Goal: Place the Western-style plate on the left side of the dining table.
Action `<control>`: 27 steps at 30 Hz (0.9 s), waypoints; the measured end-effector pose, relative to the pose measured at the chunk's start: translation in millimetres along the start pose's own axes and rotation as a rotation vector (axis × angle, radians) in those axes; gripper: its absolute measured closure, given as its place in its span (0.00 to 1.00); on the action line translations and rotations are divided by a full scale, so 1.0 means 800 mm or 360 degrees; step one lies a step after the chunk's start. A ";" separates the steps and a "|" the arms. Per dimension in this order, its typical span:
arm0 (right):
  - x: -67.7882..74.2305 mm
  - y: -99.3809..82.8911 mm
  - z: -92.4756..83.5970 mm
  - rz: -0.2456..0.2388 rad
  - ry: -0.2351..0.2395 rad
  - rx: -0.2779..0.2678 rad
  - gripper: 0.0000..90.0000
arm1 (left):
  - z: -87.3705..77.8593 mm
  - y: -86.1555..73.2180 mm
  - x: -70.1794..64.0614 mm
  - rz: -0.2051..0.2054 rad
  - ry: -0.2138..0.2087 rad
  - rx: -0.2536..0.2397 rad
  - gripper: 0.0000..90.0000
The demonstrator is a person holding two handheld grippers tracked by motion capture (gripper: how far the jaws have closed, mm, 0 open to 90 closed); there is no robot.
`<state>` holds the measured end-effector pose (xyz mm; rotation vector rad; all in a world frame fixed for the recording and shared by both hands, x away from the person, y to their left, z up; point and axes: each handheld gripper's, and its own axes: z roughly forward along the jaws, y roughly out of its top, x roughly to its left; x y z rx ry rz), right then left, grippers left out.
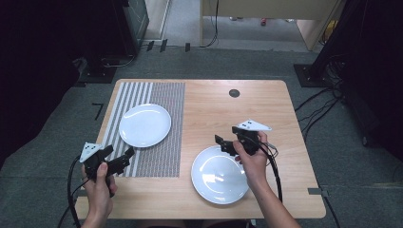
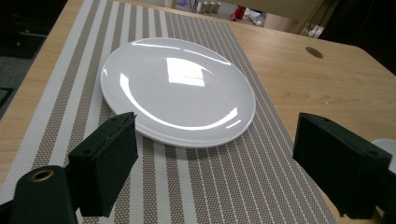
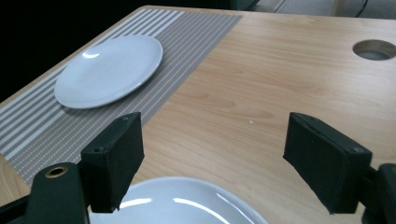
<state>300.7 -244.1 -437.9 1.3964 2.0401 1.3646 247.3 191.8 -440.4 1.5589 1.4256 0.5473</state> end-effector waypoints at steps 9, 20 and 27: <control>-0.023 -0.042 -0.028 0.0018 -0.0065 0.0005 0.21 | -0.010 -0.023 -0.008 0.0076 0.0000 -0.0008 0.16; -0.055 -0.086 -0.063 0.0077 -0.0137 0.0008 0.21 | -0.011 -0.062 0.016 0.0141 0.0089 0.0033 0.15; -0.076 -0.106 -0.084 0.0085 -0.0185 0.0021 0.20 | -0.016 -0.083 0.038 0.0179 0.0187 0.0055 0.13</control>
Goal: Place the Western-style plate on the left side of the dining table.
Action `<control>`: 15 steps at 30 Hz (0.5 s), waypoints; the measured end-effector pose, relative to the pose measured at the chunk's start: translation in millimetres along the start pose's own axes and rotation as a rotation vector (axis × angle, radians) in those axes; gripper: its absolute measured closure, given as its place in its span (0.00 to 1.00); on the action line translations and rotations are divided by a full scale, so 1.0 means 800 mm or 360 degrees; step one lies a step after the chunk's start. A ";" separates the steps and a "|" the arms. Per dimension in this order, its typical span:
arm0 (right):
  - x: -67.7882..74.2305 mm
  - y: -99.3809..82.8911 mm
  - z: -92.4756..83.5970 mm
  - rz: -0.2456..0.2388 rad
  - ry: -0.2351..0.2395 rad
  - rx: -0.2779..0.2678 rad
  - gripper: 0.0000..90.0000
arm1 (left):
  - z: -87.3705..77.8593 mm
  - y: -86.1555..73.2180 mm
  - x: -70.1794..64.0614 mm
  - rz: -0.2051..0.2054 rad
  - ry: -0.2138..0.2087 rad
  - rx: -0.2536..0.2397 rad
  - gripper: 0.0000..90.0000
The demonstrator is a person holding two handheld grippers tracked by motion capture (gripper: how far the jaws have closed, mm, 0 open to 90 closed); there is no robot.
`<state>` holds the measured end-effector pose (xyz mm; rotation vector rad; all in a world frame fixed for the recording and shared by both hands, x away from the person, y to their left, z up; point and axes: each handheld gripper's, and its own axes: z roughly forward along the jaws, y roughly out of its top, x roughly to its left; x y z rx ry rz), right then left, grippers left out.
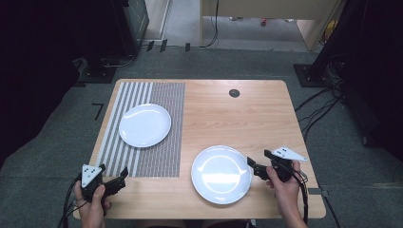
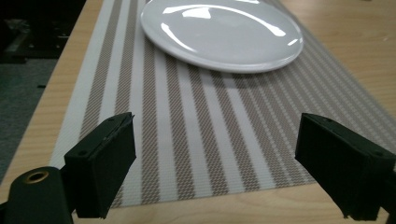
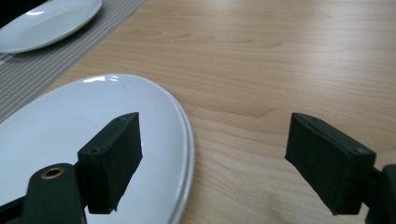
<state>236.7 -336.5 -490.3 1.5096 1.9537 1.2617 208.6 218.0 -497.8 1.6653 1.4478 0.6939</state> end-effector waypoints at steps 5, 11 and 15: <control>-0.022 -0.018 -0.012 0.0057 -0.0050 0.0015 0.20 | 0.000 -0.011 0.013 0.0015 0.0059 0.0030 0.13; -0.045 -0.036 -0.029 0.0118 -0.0116 0.0038 0.20 | 0.001 -0.018 0.025 0.0031 0.0088 0.0065 0.12; -0.062 -0.047 -0.044 0.0154 -0.0162 0.0035 0.20 | 0.000 -0.020 0.031 0.0037 0.0105 0.0082 0.12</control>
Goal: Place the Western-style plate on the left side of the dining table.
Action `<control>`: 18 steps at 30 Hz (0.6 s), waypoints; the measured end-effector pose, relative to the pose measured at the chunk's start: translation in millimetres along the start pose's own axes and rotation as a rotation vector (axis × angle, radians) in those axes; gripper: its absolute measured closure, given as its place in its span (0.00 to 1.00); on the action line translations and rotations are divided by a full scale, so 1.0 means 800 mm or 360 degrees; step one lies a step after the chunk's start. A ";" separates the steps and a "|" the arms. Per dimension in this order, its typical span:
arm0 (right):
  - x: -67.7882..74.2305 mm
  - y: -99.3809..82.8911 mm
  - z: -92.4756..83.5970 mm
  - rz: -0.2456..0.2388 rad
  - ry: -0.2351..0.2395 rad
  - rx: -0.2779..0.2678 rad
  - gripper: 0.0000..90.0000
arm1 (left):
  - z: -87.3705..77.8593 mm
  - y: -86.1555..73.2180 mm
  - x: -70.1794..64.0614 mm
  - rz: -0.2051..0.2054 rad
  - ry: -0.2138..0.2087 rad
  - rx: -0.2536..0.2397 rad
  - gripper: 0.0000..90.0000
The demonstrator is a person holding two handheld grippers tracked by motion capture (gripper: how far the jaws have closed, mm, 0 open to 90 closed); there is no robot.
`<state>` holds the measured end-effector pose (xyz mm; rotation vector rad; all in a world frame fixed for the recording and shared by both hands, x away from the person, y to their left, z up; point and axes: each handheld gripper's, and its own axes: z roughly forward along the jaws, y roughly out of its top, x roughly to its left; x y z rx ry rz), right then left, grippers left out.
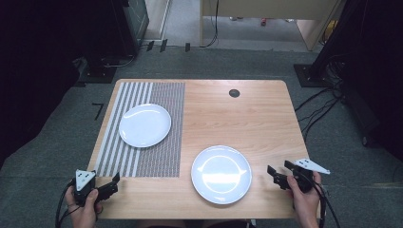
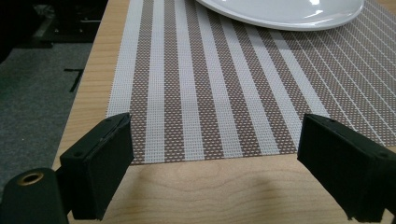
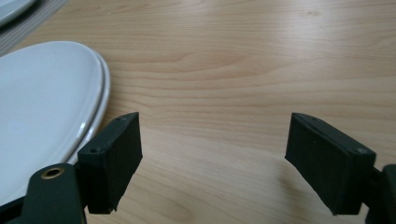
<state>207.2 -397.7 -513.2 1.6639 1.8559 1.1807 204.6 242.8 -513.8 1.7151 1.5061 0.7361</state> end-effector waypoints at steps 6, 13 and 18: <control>-0.025 -0.010 -0.015 0.0052 -0.0065 0.0000 0.20 | -0.004 -0.003 0.007 0.0031 0.0039 0.0022 0.12; -0.043 -0.021 -0.027 0.0083 -0.0195 0.0060 0.20 | 0.002 -0.007 0.005 0.0079 0.0066 0.0109 0.12; -0.039 -0.024 -0.027 0.0035 -0.0252 0.0081 0.20 | 0.006 -0.007 0.005 0.0070 0.0074 0.0161 0.12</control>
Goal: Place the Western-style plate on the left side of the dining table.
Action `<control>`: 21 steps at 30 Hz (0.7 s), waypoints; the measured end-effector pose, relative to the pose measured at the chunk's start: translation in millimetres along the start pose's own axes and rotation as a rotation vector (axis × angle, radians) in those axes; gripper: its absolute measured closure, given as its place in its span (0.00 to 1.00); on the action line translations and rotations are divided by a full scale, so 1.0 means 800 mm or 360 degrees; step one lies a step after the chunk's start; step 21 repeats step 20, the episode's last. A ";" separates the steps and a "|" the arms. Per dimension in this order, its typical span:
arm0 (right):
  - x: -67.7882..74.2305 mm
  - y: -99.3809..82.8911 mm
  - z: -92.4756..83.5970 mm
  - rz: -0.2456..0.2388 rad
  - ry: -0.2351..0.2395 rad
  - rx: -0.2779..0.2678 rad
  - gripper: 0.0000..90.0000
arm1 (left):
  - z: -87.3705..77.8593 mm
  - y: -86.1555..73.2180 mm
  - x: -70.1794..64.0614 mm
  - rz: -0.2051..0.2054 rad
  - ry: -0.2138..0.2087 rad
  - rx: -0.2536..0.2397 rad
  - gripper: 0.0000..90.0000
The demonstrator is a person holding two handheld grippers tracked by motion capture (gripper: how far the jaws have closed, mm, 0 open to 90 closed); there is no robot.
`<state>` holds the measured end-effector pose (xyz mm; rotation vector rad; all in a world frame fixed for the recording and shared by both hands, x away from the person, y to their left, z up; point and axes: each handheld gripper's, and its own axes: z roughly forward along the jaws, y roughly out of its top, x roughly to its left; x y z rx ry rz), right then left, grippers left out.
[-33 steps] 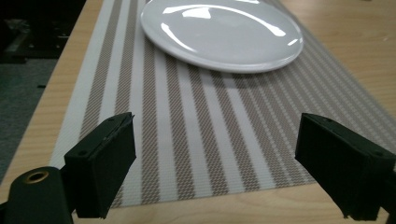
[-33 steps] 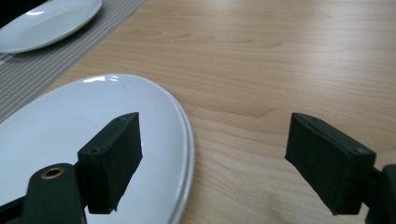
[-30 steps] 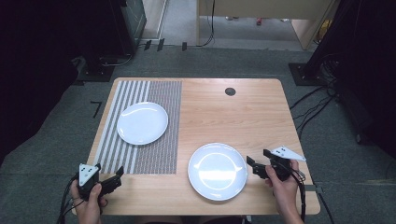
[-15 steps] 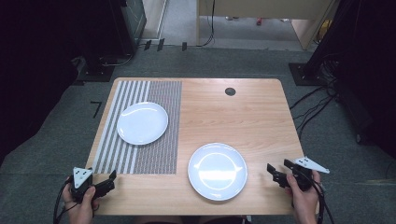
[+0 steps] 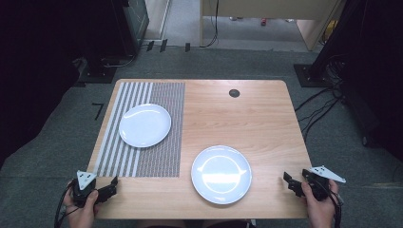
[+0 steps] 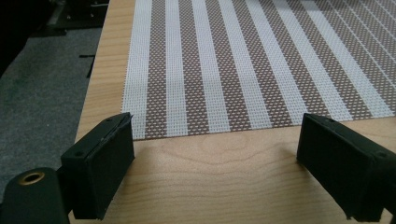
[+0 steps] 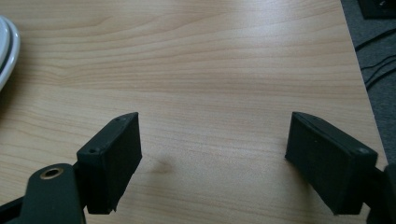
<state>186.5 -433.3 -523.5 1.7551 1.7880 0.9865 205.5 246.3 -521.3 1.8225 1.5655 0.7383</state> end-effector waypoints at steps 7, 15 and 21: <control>0.014 -0.001 0.005 -0.0138 -0.0121 0.0039 0.18 | 0.001 0.000 0.001 -0.0029 -0.0010 0.0007 0.12; 0.017 -0.001 0.006 -0.0172 -0.0134 0.0053 0.16 | 0.001 0.000 0.001 -0.0028 -0.0011 0.0008 0.12; 0.017 -0.001 0.006 -0.0173 -0.0134 0.0053 0.16 | 0.001 0.000 0.002 -0.0026 -0.0014 0.0007 0.12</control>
